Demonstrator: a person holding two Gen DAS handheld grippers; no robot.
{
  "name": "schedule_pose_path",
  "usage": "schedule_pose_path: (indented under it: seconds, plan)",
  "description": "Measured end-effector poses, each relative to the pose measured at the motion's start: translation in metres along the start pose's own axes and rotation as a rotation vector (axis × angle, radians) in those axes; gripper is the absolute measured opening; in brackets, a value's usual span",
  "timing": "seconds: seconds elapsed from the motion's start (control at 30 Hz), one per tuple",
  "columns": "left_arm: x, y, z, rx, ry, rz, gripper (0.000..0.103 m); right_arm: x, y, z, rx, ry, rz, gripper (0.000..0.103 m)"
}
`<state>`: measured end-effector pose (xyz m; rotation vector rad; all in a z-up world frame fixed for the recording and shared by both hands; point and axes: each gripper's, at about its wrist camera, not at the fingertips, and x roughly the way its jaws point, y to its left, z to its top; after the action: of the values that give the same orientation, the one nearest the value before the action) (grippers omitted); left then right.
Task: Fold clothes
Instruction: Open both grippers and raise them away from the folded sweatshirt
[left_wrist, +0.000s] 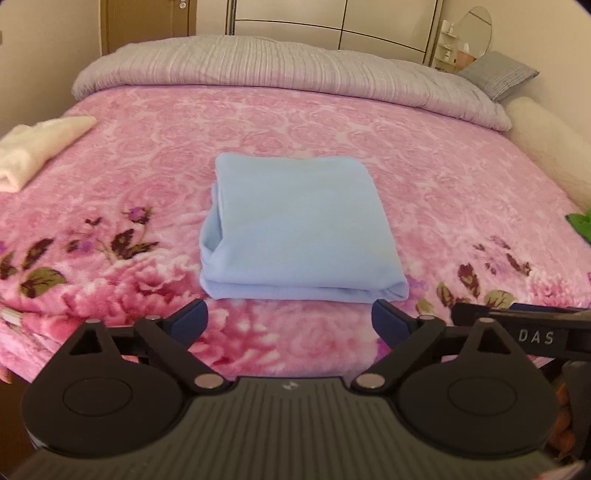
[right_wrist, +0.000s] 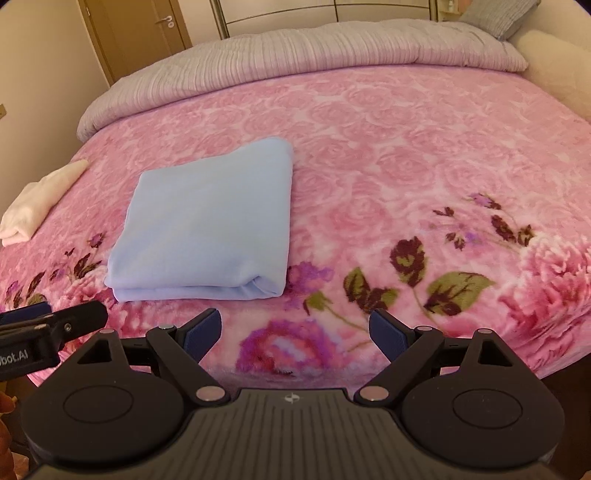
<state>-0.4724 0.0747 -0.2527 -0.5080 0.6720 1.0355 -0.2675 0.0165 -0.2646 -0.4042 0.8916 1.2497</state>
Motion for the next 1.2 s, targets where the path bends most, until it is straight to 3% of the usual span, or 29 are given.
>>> schedule_pose_path:
  seconds: [0.2, 0.9, 1.2]
  plan:
    - [-0.007, -0.006, -0.006, 0.025, 0.0, 0.058, 0.102, 0.0, -0.004, -0.005, 0.017, 0.021, 0.016, 0.089]
    - [-0.044, 0.004, -0.022, -0.016, -0.046, 0.185, 0.102, -0.015, 0.025, -0.011, -0.096, -0.008, 0.05, 0.09]
    - [-0.043, 0.023, -0.019, -0.041, -0.059, 0.162, 0.102, -0.021, 0.041, -0.008, -0.126, -0.031, 0.027, 0.09]
